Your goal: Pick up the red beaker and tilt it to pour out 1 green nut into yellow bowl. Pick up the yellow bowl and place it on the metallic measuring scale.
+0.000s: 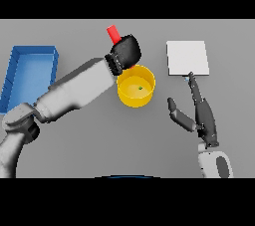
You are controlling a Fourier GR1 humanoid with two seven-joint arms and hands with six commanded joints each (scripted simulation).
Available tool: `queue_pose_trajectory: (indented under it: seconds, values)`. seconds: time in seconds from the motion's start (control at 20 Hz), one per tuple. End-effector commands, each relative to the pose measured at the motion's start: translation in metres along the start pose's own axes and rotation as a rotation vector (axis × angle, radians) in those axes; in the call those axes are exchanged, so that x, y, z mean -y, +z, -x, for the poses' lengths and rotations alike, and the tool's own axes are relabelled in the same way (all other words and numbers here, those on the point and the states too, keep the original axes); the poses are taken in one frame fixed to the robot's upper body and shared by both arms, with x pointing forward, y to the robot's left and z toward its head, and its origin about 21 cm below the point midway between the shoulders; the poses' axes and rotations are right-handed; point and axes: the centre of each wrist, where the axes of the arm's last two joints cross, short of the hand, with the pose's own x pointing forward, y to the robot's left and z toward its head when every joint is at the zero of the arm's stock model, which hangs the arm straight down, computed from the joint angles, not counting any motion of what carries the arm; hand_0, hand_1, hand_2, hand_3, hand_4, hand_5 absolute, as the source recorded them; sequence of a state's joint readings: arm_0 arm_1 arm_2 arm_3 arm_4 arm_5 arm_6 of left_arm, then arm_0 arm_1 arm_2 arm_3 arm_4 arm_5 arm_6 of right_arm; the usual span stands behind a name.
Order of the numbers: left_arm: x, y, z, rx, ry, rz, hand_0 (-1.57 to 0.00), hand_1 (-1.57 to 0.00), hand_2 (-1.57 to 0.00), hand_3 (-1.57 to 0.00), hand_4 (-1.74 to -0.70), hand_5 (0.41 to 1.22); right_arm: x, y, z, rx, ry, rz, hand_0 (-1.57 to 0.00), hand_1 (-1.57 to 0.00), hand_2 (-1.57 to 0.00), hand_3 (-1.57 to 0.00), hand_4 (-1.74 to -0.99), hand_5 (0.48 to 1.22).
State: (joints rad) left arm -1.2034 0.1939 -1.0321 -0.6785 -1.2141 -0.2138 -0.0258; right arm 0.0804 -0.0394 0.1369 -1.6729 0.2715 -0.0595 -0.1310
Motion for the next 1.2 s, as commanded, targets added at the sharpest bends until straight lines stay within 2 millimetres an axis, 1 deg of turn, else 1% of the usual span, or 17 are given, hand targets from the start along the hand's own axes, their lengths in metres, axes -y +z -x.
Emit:
queue_pose_trajectory:
  seconds: [0.0,0.15,0.2,0.25,0.35,0.45,0.55,0.6,0.65,0.75,0.85,0.9,0.95,1.0,1.05,1.15]
  values:
    - [-0.001,0.0,0.001,0.0,-0.039,0.015,-1.57,-1.57,-1.57,-1.57,-1.74,1.221,-0.001,0.001,0.002,-0.004,0.011,0.007,0.0,0.0,0.0,0.0,-1.076,0.678]
    - [-0.011,-0.003,-0.003,0.038,-0.144,0.028,-1.57,-1.57,-1.57,-1.57,-1.73,1.221,-0.006,0.002,0.0,0.031,0.014,-0.004,0.0,0.0,0.0,0.0,-1.077,0.676]
    - [-0.013,-0.002,0.0,0.043,-0.193,0.038,-1.57,-1.57,-1.57,-1.57,-1.73,1.221,-0.005,0.002,0.0,0.03,0.011,-0.003,0.0,0.0,0.0,0.0,-1.073,0.675]
    - [-0.021,-0.004,0.0,0.053,-0.239,0.054,-1.57,-1.57,-1.57,-1.57,-1.73,1.221,-0.005,0.001,-0.002,0.027,0.012,0.001,0.0,0.0,0.0,0.0,-1.063,0.673]
    - [-0.026,-0.007,-0.006,0.061,-0.307,0.075,-1.57,-1.57,-1.57,-1.57,-1.73,1.221,-0.007,0.003,-0.003,0.03,0.026,0.001,0.0,0.0,0.0,0.0,-1.059,0.672]
    - [-0.036,-0.01,-0.007,0.05,-0.341,0.081,-1.57,-1.57,-1.57,-1.57,-1.73,1.221,-0.006,-0.001,-0.002,0.024,0.024,-0.002,0.0,0.0,0.0,0.0,-1.047,0.681]
    - [-0.042,-0.011,-0.001,0.054,-0.356,0.093,-1.57,-1.57,-1.57,-1.57,-1.73,1.221,-0.006,0.001,-0.001,0.022,0.025,-0.003,0.0,0.0,0.0,0.0,-1.035,0.685]
    - [-0.045,-0.009,0.01,0.06,-0.353,0.06,-1.57,-1.57,-1.57,-1.57,-1.73,1.221,-0.005,-0.001,-0.003,0.022,0.031,-0.002,0.0,0.0,0.0,0.0,-1.027,0.686]
    - [-0.047,-0.009,0.021,0.046,-0.325,0.045,-1.57,-1.57,-1.57,-1.57,-1.73,1.221,-0.005,-0.001,-0.004,0.031,0.021,-0.001,0.0,0.0,0.0,0.0,-1.035,0.684]
    - [-0.063,-0.003,0.051,-0.016,-0.324,0.045,-1.57,-1.57,-1.57,-1.57,-1.73,1.221,-0.004,0.001,-0.004,0.034,0.029,0.002,0.0,0.0,0.0,0.0,-1.03,0.683]
    - [-0.066,0.001,0.073,-0.059,-0.249,0.031,-1.57,-1.57,-1.57,-1.57,-1.73,1.221,-0.004,0.0,0.001,0.022,0.046,0.0,0.0,0.0,0.0,0.0,-1.023,0.682]
    - [-0.07,0.005,0.089,-0.109,-0.199,0.025,-1.57,-1.57,-1.57,-1.26,-1.73,1.221,-0.003,0.001,0.001,0.022,0.051,0.0,0.0,0.0,0.0,0.0,-1.024,0.681]
    - [-0.072,0.011,0.106,-0.138,-0.168,0.025,-1.57,-1.57,-1.57,-1.02,-1.73,1.221,-0.004,0.001,-0.001,0.028,0.048,0.005,0.0,0.0,0.0,0.0,-1.028,0.68]
    - [-0.072,0.016,0.122,-0.154,-0.107,-0.009,-1.57,-1.57,-1.57,-1.13,-1.73,1.221,-0.004,0.0,-0.001,0.024,0.05,0.0,0.0,0.0,0.0,0.0,-1.018,0.68]
    - [-0.071,0.02,0.134,-0.176,-0.039,-0.004,-1.57,-1.57,-1.57,-1.22,-1.73,1.221,-0.004,0.002,-0.001,0.017,0.028,0.001,0.0,0.0,0.0,0.0,-1.009,0.676]
    - [-0.067,0.032,0.165,-0.277,0.154,-0.001,-1.57,-1.57,-1.57,-1.35,-1.73,1.221,-0.005,0.0,-0.001,0.03,0.037,0.004,0.0,0.0,0.0,0.0,-0.996,0.681]
